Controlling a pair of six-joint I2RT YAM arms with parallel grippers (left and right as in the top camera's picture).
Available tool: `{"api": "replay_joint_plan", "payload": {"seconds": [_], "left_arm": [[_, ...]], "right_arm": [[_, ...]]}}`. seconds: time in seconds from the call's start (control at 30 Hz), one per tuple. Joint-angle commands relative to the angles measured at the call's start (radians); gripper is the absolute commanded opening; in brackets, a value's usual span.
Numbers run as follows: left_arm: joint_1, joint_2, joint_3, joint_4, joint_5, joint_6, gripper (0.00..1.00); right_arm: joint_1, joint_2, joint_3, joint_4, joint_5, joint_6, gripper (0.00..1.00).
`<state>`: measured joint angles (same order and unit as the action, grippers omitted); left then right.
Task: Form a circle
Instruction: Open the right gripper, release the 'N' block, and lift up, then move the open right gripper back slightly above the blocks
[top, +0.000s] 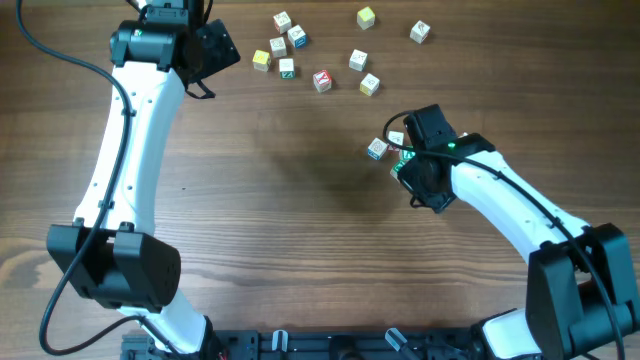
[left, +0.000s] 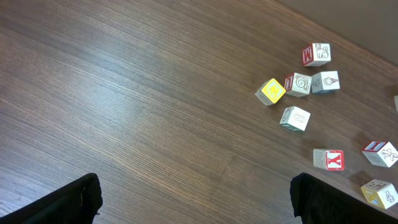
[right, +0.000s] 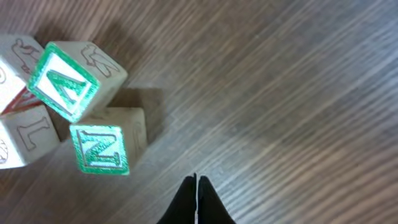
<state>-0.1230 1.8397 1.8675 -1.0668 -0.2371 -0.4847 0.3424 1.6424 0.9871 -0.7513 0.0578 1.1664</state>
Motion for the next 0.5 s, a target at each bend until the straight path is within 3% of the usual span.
{"api": "replay_joint_plan", "payload": {"seconds": [0.0,0.47], "left_arm": [[0.002,-0.022,0.018,0.0,0.005,-0.014,1.0],[0.002,-0.022,0.018,0.0,0.005,-0.014,1.0]], "right_arm": [[0.006,-0.01,-0.029,0.024,0.016,0.011,0.04],[0.006,-0.01,-0.106,0.146,0.0,0.014,0.04]]}}
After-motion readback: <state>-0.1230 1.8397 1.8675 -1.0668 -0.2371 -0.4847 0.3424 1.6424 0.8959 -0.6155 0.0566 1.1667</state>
